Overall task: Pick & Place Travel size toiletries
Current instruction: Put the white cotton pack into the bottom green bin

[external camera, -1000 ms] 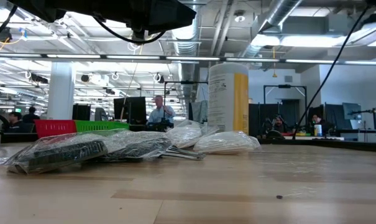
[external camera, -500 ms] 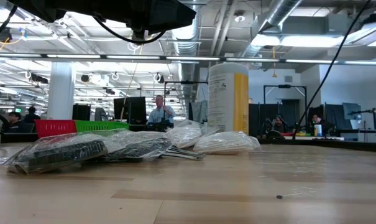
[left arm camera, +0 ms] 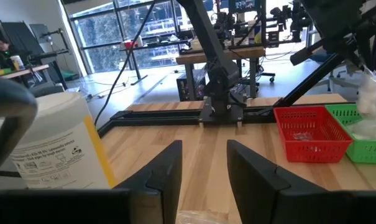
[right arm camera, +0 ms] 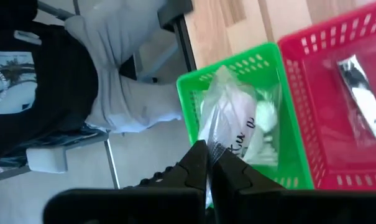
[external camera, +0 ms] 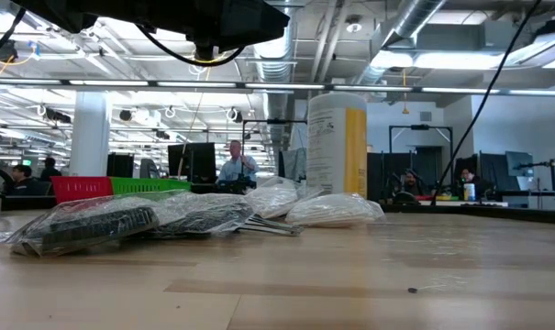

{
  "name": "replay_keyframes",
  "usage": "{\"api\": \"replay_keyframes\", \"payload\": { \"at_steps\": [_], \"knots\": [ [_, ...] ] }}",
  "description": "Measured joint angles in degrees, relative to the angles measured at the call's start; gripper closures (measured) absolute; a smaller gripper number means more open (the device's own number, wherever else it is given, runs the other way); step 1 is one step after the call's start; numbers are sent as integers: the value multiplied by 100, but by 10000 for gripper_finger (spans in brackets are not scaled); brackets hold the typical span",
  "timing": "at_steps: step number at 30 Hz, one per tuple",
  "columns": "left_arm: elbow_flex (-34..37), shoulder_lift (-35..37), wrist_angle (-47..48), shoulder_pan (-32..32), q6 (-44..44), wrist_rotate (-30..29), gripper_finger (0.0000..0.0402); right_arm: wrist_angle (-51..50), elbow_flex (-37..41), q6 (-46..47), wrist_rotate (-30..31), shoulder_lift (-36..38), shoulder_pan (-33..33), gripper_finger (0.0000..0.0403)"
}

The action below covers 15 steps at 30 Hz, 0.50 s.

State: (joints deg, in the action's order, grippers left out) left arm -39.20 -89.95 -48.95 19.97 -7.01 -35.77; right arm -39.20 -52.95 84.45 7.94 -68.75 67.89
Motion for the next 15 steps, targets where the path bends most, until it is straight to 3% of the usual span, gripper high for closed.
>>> {"api": "replay_keyframes", "payload": {
  "at_steps": [15],
  "knots": [
    [0,0,3,0,0,0,288,-126,-1,563,-17,-431,256,403]
  ]
}}
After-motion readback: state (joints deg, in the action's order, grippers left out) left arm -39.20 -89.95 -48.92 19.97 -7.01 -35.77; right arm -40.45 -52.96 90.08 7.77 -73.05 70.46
